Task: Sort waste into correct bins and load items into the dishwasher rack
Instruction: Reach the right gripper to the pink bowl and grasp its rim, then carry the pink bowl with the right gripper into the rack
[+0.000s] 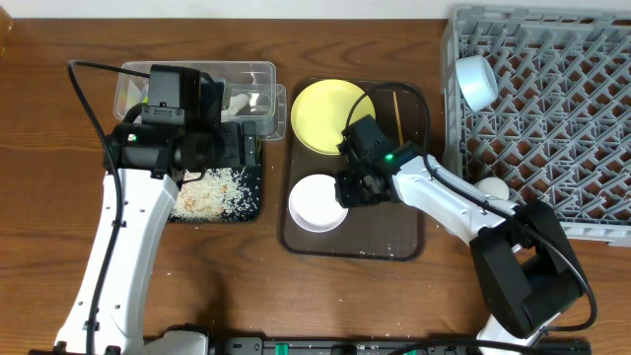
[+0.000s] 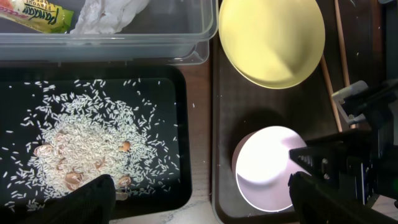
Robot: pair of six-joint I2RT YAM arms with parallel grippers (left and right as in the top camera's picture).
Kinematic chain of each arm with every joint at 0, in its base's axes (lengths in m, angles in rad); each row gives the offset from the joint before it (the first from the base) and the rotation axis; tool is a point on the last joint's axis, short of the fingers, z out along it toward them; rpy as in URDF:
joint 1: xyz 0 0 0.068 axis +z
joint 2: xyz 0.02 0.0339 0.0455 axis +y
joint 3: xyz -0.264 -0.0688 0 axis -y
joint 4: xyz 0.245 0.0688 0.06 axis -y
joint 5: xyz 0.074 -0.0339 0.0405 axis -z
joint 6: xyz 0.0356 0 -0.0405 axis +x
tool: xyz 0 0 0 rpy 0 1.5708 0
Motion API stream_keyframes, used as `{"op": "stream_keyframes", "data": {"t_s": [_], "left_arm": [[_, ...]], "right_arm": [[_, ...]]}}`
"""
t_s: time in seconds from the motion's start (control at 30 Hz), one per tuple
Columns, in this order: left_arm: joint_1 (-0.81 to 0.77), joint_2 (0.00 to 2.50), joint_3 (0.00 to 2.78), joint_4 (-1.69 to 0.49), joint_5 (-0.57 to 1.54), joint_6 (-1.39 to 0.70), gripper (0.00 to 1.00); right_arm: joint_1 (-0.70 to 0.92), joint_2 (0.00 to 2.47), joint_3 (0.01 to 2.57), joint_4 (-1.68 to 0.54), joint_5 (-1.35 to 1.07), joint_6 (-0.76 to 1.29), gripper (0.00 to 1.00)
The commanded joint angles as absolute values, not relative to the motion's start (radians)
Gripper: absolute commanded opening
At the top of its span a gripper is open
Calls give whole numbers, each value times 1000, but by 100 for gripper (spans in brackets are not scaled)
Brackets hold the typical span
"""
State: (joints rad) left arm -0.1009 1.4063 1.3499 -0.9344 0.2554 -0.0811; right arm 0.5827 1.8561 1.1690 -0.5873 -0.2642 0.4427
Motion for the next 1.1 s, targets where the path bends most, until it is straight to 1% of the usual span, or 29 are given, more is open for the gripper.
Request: {"op": "stream_keyframes", "data": {"t_s": [0.0, 0.03, 0.07, 0.23, 0.37, 0.53, 0.63, 0.7, 0.77, 0.8, 0.9, 1.07], "left_arm": [[-101, 1412, 1362, -934, 249, -79, 91], [-101, 1412, 1362, -934, 249, -79, 91], [-101, 1412, 1362, -935, 249, -79, 91], [-101, 1412, 1362, -934, 249, -79, 91], [-101, 1412, 1362, -934, 249, -79, 91], [-101, 1412, 1362, -935, 249, -79, 91], [-101, 1412, 1362, -935, 249, -79, 91], [-101, 1412, 1362, -934, 249, -79, 91], [-101, 1412, 1362, -934, 249, -79, 91], [-101, 1412, 1362, -935, 249, -79, 91], [-101, 1412, 1362, -934, 249, -79, 91], [-101, 1412, 1362, -935, 249, -79, 91]], "right_arm": [[584, 1851, 1171, -602, -269, 467, 13], [579, 1850, 1171, -606, -269, 467, 4], [571, 1848, 1171, -611, -270, 467, 1], [507, 1776, 1197, -670, -225, 463, 1], [434, 1633, 1243, -752, -70, 448, 1], [346, 1404, 1278, -778, 238, 448, 1], [326, 1259, 1278, -770, 583, 448, 1], [329, 1222, 1278, -768, 775, 448, 1], [328, 1210, 1277, -768, 982, 448, 1], [328, 1215, 1275, -766, 1044, 448, 1], [326, 1259, 1271, -756, 1167, 448, 1], [321, 1415, 1271, -722, 1336, 447, 1]]}}
